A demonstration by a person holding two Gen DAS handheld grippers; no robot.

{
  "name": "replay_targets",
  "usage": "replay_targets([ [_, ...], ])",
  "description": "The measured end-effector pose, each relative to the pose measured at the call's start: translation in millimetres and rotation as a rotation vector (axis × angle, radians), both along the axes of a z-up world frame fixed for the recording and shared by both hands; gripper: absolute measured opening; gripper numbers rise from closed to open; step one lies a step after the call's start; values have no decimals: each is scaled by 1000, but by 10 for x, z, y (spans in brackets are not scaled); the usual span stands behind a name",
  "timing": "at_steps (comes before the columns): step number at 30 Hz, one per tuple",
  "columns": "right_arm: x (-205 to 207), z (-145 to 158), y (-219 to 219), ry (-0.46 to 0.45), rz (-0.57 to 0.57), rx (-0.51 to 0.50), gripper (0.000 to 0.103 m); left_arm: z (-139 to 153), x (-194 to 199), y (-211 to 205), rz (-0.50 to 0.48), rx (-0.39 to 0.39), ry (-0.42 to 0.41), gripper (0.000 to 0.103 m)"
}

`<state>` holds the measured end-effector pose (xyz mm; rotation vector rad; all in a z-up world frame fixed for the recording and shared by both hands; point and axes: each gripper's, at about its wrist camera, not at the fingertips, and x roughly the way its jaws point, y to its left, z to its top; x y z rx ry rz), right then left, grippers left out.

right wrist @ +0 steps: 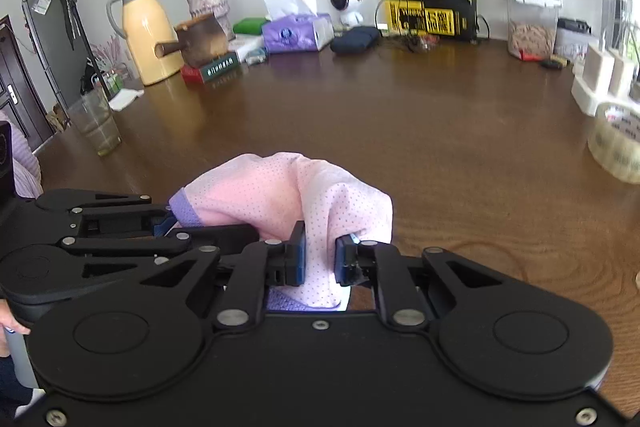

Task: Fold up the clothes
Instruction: 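Grasp the folded bundle with the left gripper and carry it toward the kettle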

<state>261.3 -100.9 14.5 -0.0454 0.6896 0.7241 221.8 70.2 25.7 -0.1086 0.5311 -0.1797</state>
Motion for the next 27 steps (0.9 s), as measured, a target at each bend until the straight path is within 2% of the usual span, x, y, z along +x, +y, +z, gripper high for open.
replay_targets([
  [6, 7, 462, 340, -118, 16, 13, 16, 442, 14, 327, 55, 22, -105, 12],
  [9, 33, 689, 571, -166, 40, 32, 16, 628, 44, 566, 101, 11, -127, 12],
  [15, 154, 1065, 1197, -241, 80, 48, 16, 1071, 116, 1039, 196, 58, -164, 12],
  [21, 465, 1259, 1942, -195, 124, 107, 16, 1298, 362, 1696, 288, 108, -107, 12],
  [23, 586, 1228, 2180, -149, 128, 124, 16, 1278, 504, 1930, 309, 140, -65, 12],
  [27, 941, 1015, 2775, -44, 124, 94, 16, 1043, 839, 2444, 368, 136, 78, 12],
])
